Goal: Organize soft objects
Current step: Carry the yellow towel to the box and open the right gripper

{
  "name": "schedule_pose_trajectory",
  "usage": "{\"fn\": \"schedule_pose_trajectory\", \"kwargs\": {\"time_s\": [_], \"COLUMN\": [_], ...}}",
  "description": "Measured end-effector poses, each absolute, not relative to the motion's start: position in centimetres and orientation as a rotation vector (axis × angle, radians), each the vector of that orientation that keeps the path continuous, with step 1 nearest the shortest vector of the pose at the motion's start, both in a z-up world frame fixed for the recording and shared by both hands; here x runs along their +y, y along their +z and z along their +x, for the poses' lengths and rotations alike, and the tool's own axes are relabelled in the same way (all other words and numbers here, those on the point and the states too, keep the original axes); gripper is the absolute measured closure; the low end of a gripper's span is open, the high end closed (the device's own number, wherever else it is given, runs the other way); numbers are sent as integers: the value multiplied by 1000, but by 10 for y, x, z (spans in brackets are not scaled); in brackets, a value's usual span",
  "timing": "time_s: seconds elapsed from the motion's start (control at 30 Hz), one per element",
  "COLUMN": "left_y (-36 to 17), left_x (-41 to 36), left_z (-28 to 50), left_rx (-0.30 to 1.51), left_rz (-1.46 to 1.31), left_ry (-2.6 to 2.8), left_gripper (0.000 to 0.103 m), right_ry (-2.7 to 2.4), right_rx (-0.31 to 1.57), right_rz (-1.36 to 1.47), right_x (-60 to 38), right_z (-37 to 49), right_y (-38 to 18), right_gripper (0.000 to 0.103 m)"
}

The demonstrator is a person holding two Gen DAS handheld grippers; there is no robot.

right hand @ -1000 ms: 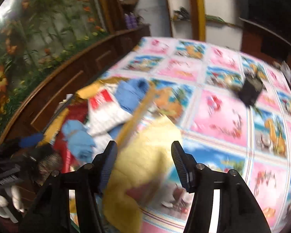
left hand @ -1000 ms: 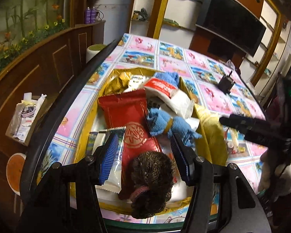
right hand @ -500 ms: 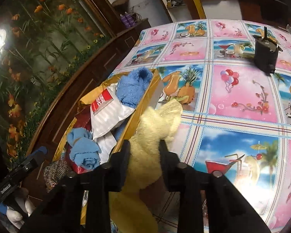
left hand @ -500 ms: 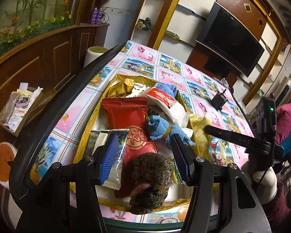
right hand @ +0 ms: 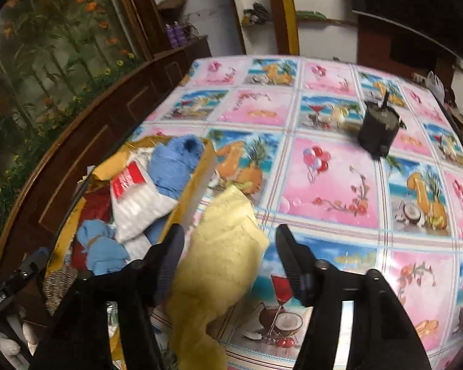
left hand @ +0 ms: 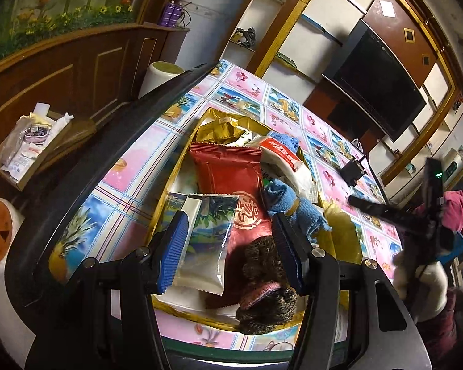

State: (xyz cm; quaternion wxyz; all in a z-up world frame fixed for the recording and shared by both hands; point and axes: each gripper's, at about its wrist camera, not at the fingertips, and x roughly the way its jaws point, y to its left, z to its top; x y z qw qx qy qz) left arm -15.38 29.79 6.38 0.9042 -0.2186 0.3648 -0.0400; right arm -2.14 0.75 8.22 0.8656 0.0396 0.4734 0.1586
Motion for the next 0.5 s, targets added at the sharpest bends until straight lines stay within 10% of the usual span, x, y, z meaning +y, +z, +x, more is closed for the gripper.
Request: {"fn": "schedule_pose_trajectory", "kwargs": {"time_s": [0.5], "left_y": [57], "left_x": [305], "left_z": [-154], "left_rx": [754], "left_rz": [-475], "left_ry": [-106], "left_gripper": [46], "right_ry": [444], "right_rx": [930], "right_rz": [241], "right_x": [0], "right_z": [-30], "right_y": [98], "right_gripper": [65]}}
